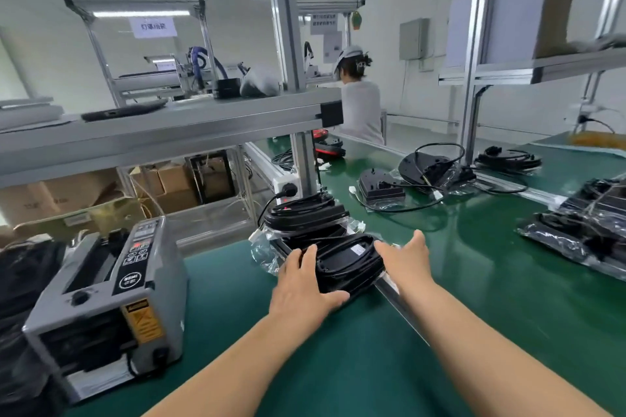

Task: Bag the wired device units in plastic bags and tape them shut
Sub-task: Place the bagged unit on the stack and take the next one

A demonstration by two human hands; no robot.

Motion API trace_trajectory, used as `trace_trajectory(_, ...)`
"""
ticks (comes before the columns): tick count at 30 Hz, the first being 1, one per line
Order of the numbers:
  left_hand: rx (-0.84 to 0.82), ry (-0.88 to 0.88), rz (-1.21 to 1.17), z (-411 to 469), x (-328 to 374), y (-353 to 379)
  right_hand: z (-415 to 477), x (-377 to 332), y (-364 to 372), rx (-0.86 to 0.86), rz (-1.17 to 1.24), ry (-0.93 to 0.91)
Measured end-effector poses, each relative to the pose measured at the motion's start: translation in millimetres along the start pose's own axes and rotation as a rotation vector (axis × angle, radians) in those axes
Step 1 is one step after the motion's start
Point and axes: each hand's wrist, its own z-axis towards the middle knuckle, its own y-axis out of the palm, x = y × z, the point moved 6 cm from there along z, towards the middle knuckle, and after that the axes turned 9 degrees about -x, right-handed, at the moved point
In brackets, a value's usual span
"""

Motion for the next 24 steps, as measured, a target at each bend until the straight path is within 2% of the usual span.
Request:
trace_trajectory(8,-0.067,-0.080,0.070,32.5,0.1,26.4,27.0,11.0,16.7,-0.046,-0.277,0.143)
trace_trajectory(12,-0.074,-0.079,0.067,33.4,-1.0,36.9,27.3,11.1,28.5,-0.118,-0.240,0.060)
trace_trajectory(16,-0.014,-0.047,0.025,19.3,-2.9,30.8,11.4,11.1,25.2,-0.105,0.041,-0.014)
trace_trajectory(20,0.083,0.058,-0.149,-30.4,-13.6,18.5,-32.4,8.6,16.2,-0.076,0.404,-0.084)
trace_trajectory(22,0.139,0.090,-0.283,-66.0,-22.3,11.6,-65.7,2.3,16.0,-0.116,0.566,-0.090)
trace_trajectory(24,0.194,0.098,-0.406,-104.2,-28.8,3.0,-104.5,-6.2,23.9,-0.231,0.750,-0.089)
